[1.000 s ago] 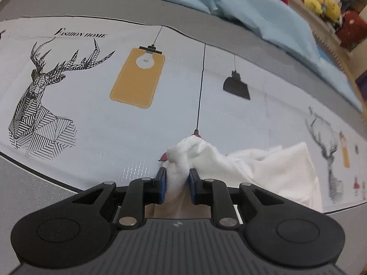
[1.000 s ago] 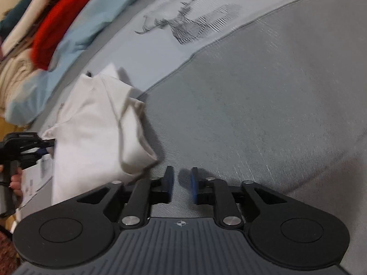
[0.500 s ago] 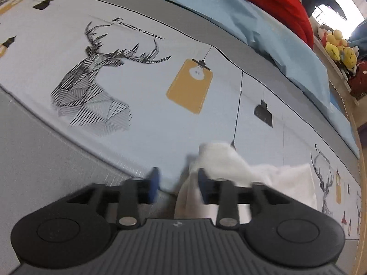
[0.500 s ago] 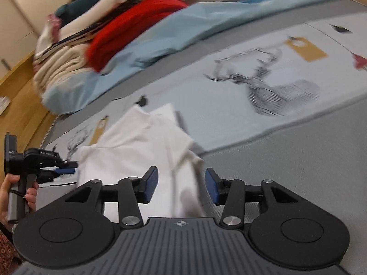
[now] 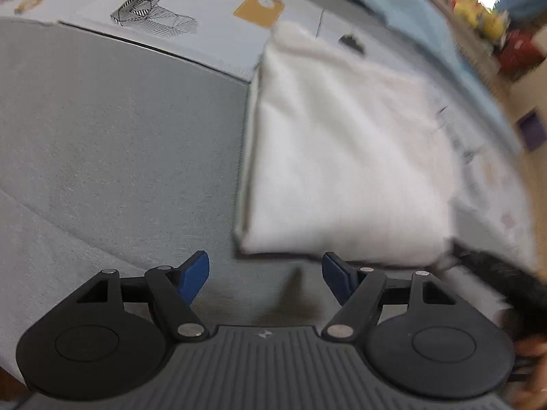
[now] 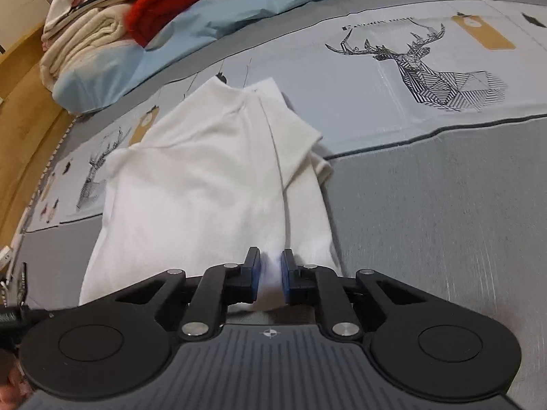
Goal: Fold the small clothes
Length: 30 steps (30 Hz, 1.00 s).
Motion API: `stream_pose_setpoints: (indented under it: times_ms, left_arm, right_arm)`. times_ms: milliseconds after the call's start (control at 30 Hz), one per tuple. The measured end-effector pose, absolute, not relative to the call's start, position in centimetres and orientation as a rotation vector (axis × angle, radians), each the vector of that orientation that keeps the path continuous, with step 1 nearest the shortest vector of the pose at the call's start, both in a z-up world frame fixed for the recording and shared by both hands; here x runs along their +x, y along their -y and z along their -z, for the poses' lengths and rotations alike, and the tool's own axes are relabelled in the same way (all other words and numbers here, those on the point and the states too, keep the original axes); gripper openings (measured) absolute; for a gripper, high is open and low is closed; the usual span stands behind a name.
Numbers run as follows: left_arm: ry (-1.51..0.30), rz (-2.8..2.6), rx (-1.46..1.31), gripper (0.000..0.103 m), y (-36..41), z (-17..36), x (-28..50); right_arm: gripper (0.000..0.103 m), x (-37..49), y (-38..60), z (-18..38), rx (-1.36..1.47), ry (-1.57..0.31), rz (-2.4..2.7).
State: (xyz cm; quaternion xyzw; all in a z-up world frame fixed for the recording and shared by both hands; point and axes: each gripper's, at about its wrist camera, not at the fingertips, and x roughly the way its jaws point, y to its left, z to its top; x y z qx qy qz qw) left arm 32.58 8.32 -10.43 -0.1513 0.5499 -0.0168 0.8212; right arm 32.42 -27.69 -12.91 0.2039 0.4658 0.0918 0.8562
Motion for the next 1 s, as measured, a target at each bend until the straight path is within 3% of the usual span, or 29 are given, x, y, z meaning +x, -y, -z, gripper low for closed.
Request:
stream_pose_setpoints:
  times_ms: [367,433,533,633,1000]
  left_arm:
    - [-1.105,-0.088,-0.333,0.076,-11.9,11.1,35.1]
    - [-1.091,-0.084,-0.313,0.076,-11.7,10.3,34.5]
    - [-1.022,-0.059,-0.268,0.078,-11.3,8.2,33.2]
    - [-0.946,-0.064,-0.221,0.083,-10.8,6.9,32.6]
    - [-0.870,-0.344,-0.159,0.083,-11.3,7.5,34.7]
  right_arm:
    - [0.014,29.5,25.4,13.1,0.552,-0.944,-0.145]
    - [0.014,29.3,25.2,12.5,0.471,-0.911,-0.113]
    - [0.025,29.1,25.4,10.5,0.333,-0.805,-0.103]
    - [0.026,29.4,25.5,8.9,0.255,-0.733,-0.176]
    - [0.026,26.7,18.1,10.4,-0.109,-0.874,-0.501]
